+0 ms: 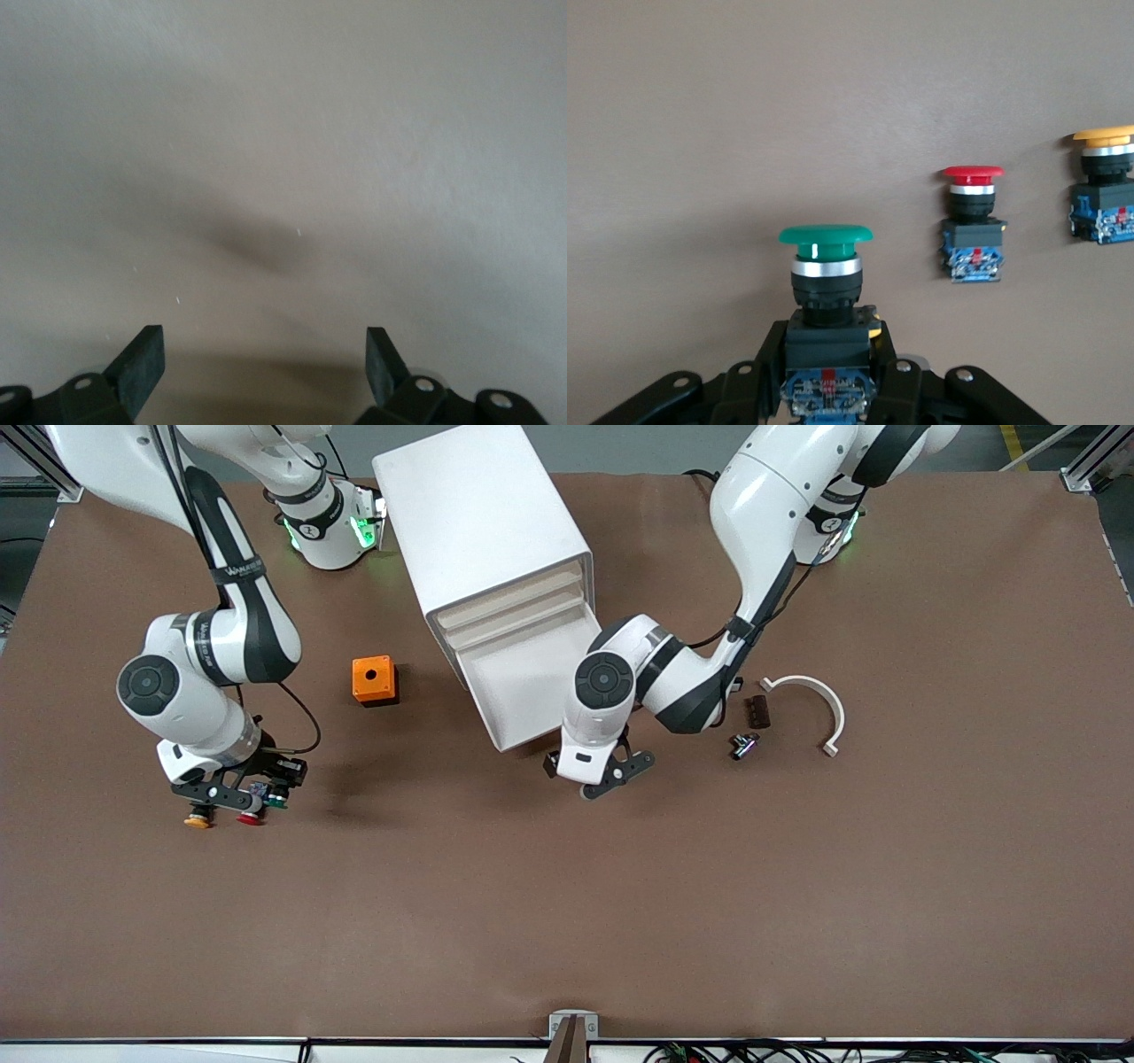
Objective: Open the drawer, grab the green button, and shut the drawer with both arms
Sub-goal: 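Lower the green button beside the red button while the left gripper pushes the drawer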
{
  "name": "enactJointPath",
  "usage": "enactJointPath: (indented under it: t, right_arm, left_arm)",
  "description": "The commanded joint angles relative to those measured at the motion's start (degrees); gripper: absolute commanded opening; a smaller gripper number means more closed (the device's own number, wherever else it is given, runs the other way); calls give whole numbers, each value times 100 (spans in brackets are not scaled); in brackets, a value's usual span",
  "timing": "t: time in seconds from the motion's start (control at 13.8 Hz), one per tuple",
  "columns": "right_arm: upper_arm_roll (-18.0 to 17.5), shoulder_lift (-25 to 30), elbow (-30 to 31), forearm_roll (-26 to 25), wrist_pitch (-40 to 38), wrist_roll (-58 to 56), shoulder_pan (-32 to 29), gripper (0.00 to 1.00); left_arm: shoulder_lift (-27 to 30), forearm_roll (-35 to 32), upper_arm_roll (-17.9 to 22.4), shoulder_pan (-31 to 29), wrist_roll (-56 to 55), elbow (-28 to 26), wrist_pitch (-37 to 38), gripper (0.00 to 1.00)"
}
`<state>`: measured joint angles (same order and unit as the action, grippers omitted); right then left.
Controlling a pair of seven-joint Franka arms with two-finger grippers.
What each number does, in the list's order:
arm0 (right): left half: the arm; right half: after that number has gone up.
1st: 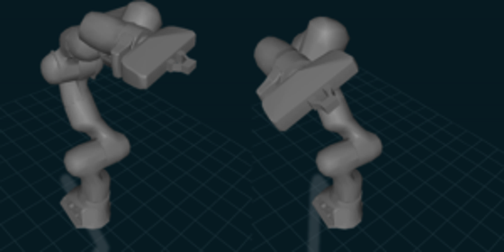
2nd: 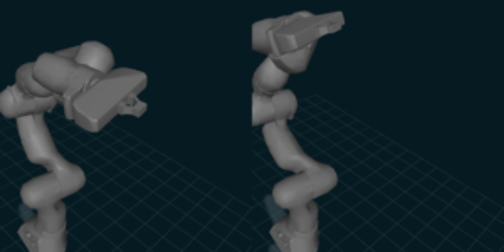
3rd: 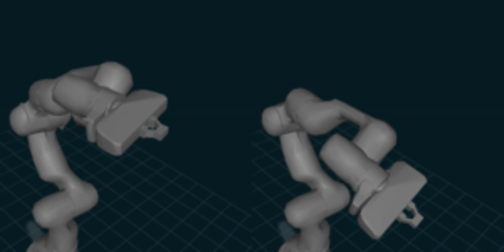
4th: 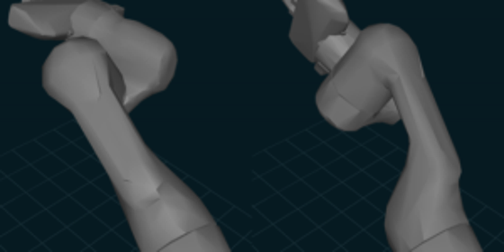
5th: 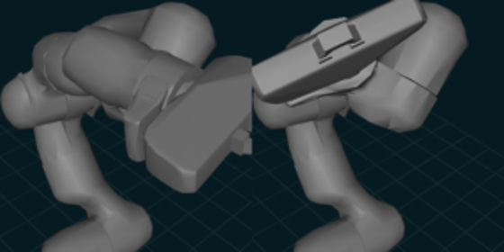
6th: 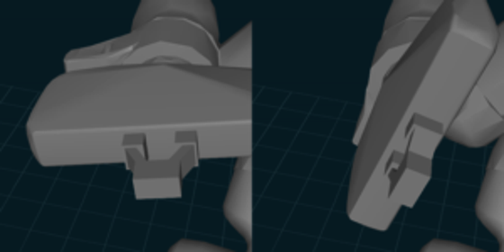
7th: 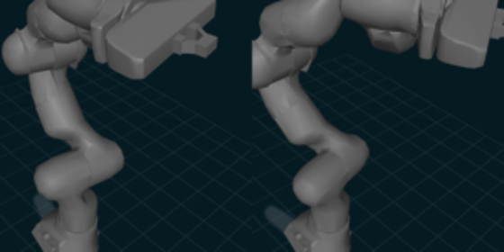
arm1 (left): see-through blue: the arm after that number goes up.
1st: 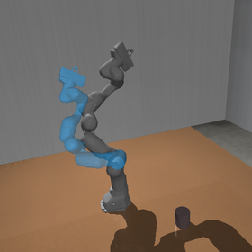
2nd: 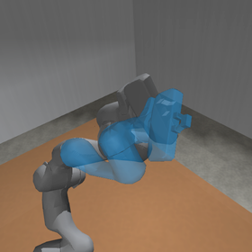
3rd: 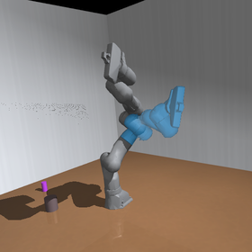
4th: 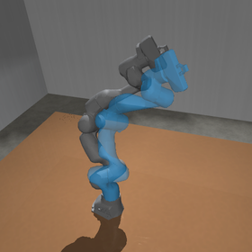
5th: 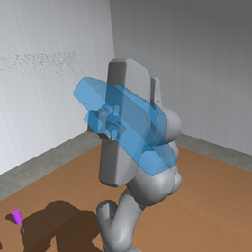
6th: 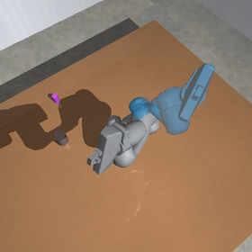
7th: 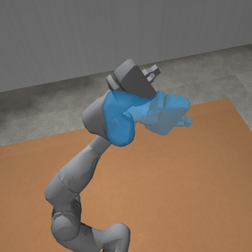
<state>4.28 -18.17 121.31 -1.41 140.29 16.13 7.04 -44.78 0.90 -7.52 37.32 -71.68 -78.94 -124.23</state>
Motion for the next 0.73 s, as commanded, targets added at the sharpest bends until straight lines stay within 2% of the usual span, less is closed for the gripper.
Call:
enactJointPath:
  t: [0.0,0.22,0.65]
  right_arm:
    - [-112,-423,-19,-96,523,-329,-361,0]
    - [-112,-661,-28,-96,876,-480,-476,0]
    - [-121,-881,-54,-61,1079,-366,-414,0]
  left_arm:
    - [66,-108,-144,65,5,-104,-31,100]
    - [48,-64,-188,214,5,-183,-40,100]
    - [40,-37,-197,434,5,-192,-31,100]
